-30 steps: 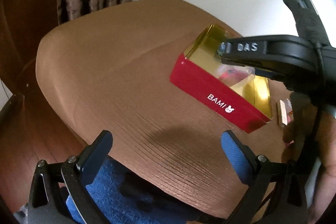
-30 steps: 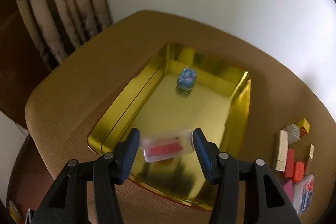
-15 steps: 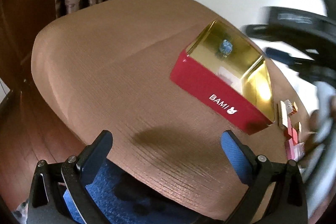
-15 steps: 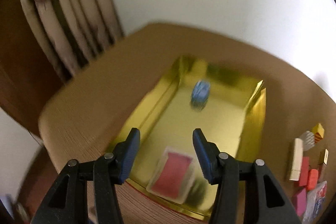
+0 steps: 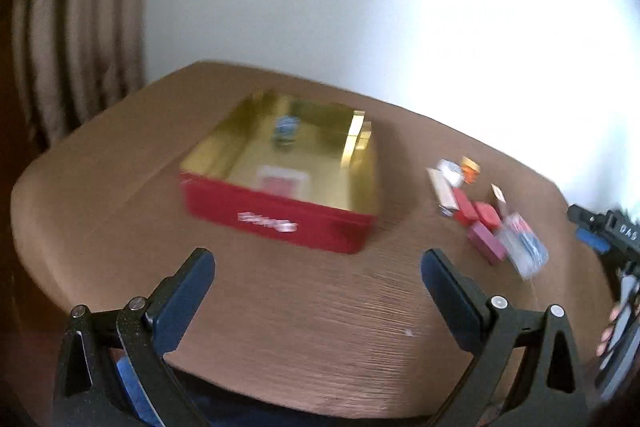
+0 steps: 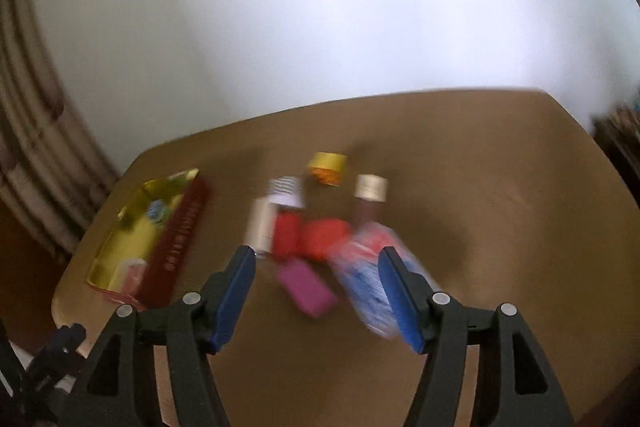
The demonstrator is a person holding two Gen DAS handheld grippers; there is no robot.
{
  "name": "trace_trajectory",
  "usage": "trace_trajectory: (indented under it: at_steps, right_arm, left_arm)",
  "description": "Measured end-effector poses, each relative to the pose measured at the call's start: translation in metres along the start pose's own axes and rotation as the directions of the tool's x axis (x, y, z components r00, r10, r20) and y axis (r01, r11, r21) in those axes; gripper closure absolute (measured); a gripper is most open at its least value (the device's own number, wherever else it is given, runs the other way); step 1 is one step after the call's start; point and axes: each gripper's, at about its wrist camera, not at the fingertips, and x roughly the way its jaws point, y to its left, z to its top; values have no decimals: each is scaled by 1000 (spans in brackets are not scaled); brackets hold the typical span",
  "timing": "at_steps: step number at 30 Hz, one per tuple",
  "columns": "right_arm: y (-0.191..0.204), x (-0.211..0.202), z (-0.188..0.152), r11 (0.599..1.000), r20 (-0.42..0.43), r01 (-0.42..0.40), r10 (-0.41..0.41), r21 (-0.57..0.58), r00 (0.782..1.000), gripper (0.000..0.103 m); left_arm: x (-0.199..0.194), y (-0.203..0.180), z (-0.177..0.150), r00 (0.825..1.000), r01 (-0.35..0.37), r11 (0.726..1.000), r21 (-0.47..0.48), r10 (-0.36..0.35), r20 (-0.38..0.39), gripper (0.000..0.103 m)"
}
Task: Organize rigid objects
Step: 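Grasp the silver ribbed box with the left gripper and lift, then carry the silver ribbed box with the left gripper over the tin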
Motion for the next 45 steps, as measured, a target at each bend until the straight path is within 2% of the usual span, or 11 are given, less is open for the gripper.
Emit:
trace_trajectory:
  at_steps: [5,9,12,14,16,20,22,24,27,30,45]
  right_arm:
    - [-39,-22,-21,997,73,69,-66,-37,995,24]
    - [-47,-23,-25,996,38,46,-43,-73,998,24]
    - [-52,-20,-25,998,-29,33,-34,-56,999,24]
    - [-49,-19,-21,999,-67,-2,-1,-42,998,24]
    - [-46,-23,-19,998,-67,-17,13,-56,998,24]
    - [-55,-35,-16,999,-57,5,-8,-45,998,24]
    - [-64,-37,-15,1000,-53,-8,8,1,999,24]
    - [-73,-38,-13,999,-54,-21,23,47,998,24]
    - [-77,-37,-10,997,-55,-25,29,69,998,24]
    - [-74,-38,-10,997,-57,-35,38,66,998,24]
    - [-57,-31,-18,1000,-106,-20,21,9,994,24]
  left_arm:
    - [30,-57,5,998,49,995,90,-45,-50,1]
    - [64,-107,34,993,97,985,145,-86,-80,1]
    - [97,-138,52,993,80,978,191,-62,-100,3]
    - [125,-150,59,990,60,978,201,-32,-137,8]
    - [153,-154,63,983,48,980,191,-12,-184,34]
    - [203,-151,57,955,-9,980,196,66,-289,46]
    - [215,-149,55,949,-2,981,195,63,-308,57]
    - [220,-150,55,952,-23,978,208,84,-293,56]
    - [229,-158,60,952,-33,972,232,101,-288,76]
    - [230,-166,65,945,-24,970,240,100,-311,77]
    - [145,-192,127,981,-78,944,321,130,-144,77]
